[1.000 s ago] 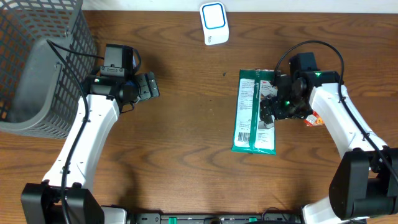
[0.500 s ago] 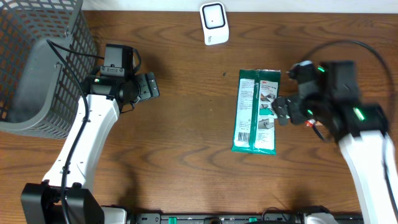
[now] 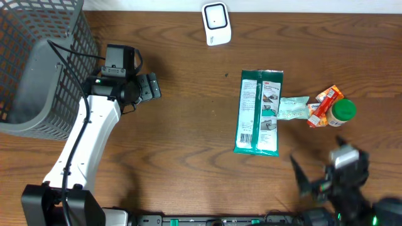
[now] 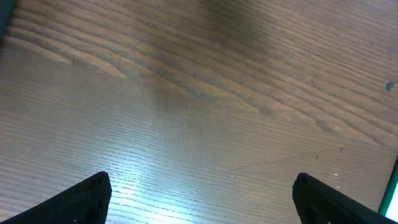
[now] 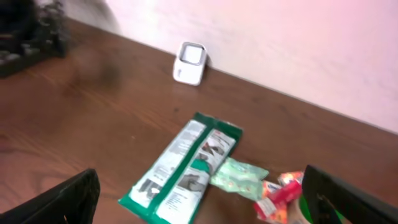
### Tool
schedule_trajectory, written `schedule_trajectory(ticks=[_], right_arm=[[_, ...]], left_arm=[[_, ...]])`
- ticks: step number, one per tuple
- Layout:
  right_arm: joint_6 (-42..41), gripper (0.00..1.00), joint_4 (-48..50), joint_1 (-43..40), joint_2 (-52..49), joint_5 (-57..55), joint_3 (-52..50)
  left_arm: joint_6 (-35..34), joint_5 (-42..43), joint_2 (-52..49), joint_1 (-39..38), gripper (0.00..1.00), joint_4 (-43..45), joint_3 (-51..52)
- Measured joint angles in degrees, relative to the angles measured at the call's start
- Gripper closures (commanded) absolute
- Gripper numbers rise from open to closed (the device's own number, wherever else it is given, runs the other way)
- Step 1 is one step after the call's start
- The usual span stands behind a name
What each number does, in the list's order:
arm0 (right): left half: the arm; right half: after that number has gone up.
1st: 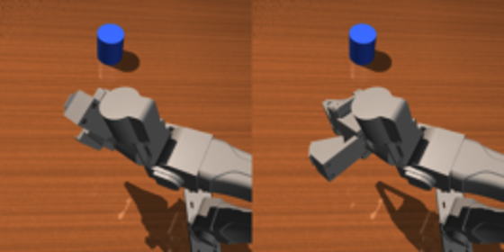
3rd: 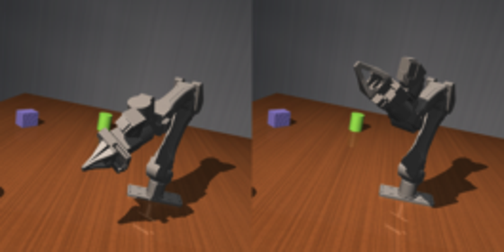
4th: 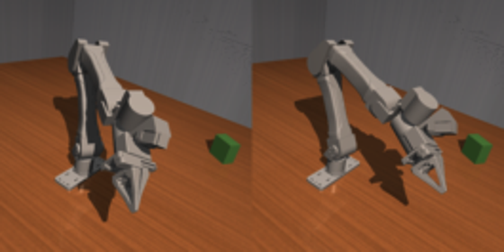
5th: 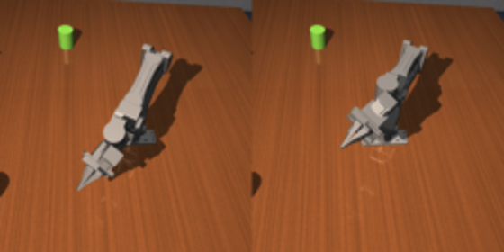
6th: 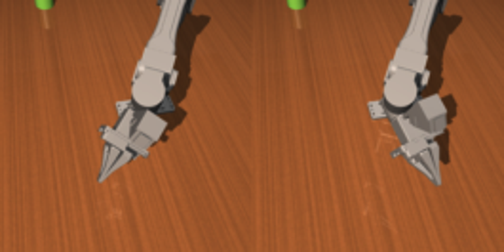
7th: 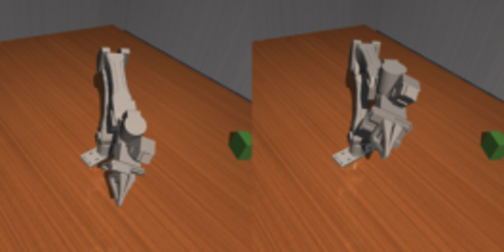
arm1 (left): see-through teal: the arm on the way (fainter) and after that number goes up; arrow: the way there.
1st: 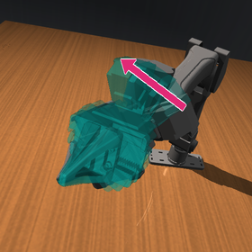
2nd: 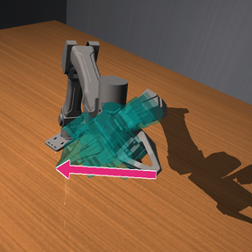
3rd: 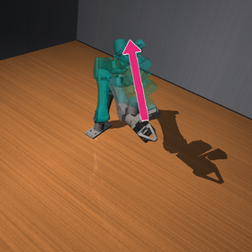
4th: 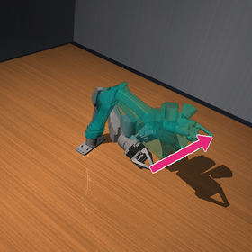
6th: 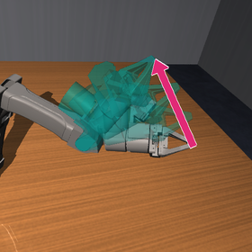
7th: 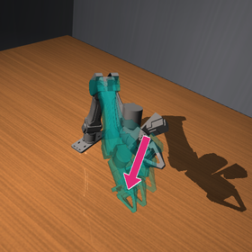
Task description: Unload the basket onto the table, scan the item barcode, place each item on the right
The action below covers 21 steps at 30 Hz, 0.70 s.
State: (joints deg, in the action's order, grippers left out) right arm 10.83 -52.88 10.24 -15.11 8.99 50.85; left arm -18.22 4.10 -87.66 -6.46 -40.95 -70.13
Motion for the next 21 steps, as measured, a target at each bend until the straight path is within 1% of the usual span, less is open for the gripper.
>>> schedule_trajectory(ticks=[3,6,10,12,13,15,17,19,20,21], right_arm=[[-0.1,0.01,0.1,0.7,7.2,0.0,-5.0],[-0.3,0.01,1.9,0.8,11.8,0.0,-9.6],[-0.3,0.01,9.1,0.8,14.4,0.0,-15.6],[-0.4,0.01,15.9,0.8,14.4,0.0,-19.1],[-0.5,0.01,17.8,0.8,14.4,0.0,-20.1],[-0.5,0.01,25.7,0.8,14.4,0.0,-23.4],[-0.7,0.01,34.8,0.8,14.4,0.0,-26.5],[-0.7,0.01,46.9,0.8,14.4,0.0,-30.8],[-0.8,0.01,50.0,0.7,14.4,0.0,-31.8],[-0.8,0.01,56.0,0.7,14.4,-0.1,-34.0]], left_arm=[[0.0,0.0,0.0,0.0,0.06,0.1,0.0],[0.0,0.0,0.0,0.0,0.06,0.0,0.0],[0.0,0.0,0.0,0.0,0.06,0.1,0.0],[0.0,0.0,0.0,0.0,0.06,0.0,0.0],[0.0,0.0,0.0,0.0,0.06,0.0,0.0],[0.0,0.0,0.0,0.0,0.06,0.0,0.0],[0.0,0.0,0.0,0.0,0.06,0.0,0.0],[0.0,0.0,0.0,0.0,0.06,0.0,0.0],[0.0,0.0,0.0,0.0,0.06,0.0,0.0],[0.0,0.0,0.0,0.0,0.06,0.0,0.0]])
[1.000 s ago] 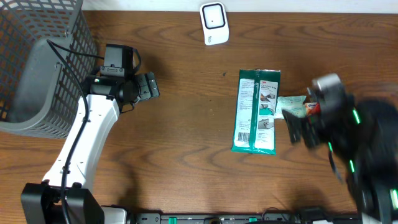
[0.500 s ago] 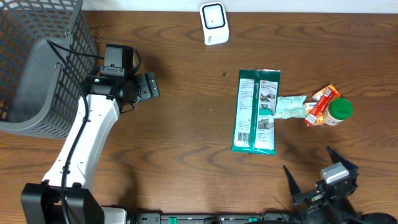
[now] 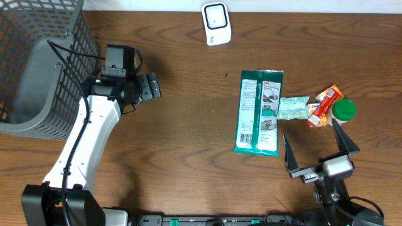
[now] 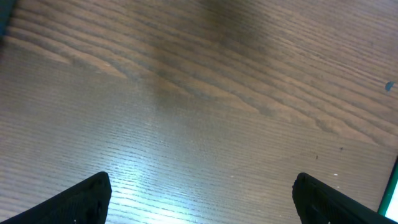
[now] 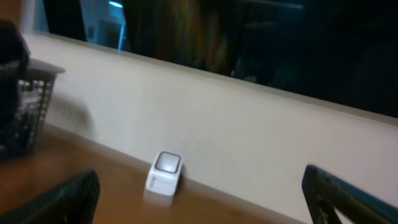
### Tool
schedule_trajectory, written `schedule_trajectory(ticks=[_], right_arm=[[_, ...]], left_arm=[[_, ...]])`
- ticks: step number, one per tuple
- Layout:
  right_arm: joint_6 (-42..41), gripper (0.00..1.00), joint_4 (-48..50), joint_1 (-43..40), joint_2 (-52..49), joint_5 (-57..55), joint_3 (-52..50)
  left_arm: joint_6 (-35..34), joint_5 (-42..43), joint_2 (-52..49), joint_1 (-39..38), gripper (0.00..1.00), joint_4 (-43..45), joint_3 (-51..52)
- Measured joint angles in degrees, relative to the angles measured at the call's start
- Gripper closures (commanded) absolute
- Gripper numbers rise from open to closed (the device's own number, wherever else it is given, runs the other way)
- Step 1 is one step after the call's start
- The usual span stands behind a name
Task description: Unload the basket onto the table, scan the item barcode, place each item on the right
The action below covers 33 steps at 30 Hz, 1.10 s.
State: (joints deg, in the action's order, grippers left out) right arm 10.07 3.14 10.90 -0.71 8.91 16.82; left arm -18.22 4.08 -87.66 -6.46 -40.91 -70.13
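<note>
A white barcode scanner (image 3: 215, 23) stands at the far edge of the table; the right wrist view shows the scanner (image 5: 164, 173) against the wall. A long green and white packet (image 3: 258, 112) lies flat right of centre. Beside it lie a small pale green sachet (image 3: 293, 108), an orange and red packet (image 3: 324, 105) and a green-capped bottle (image 3: 343, 110). My right gripper (image 3: 319, 152) is open at the near edge, just below these items, holding nothing. My left gripper (image 3: 151, 86) is open over bare wood at the left, its fingertips (image 4: 84, 199) wide apart.
A grey wire basket (image 3: 39, 63) fills the far left corner, beside the left arm. The green packet's edge (image 4: 393, 193) shows at the right border of the left wrist view. A pale wall (image 5: 249, 130) runs behind the table.
My right gripper has moved up from the near right corner to just below the items, and its camera now looks higher, at the wall and scanner. The left arm has not moved.
</note>
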Motion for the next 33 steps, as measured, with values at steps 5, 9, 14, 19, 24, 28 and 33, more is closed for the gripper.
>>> schedule_trajectory(ticks=[5,9,14,19,24,28,33], right_arm=[[-1.1,0.01,14.9,-0.1,0.0,-2.8,-7.6],[-3.2,0.01,16.1,-0.1,0.0,-7.2,-11.8],[-5.7,0.01,13.9,-0.1,0.0,-10.0,-15.8],[-9.1,0.01,5.2,-0.1,0.1,-11.6,-16.4],[-10.1,0.01,-6.9,-0.1,-0.2,-12.1,-16.5],[-10.1,0.01,-6.8,-0.7,-0.1,-12.3,-16.5],[-10.1,0.01,-6.8,-1.0,-0.2,-12.4,-16.5]], left_arm=[[0.0,0.0,0.0,0.0,0.06,0.0,0.0],[0.0,0.0,0.0,0.0,0.06,0.0,0.0],[0.0,0.0,0.0,0.0,0.06,0.0,0.0],[0.0,0.0,0.0,0.0,0.06,0.0,0.0],[0.0,0.0,0.0,0.0,0.06,0.0,0.0],[0.0,0.0,0.0,0.0,0.06,0.0,0.0],[0.0,0.0,0.0,0.0,0.06,0.0,0.0]])
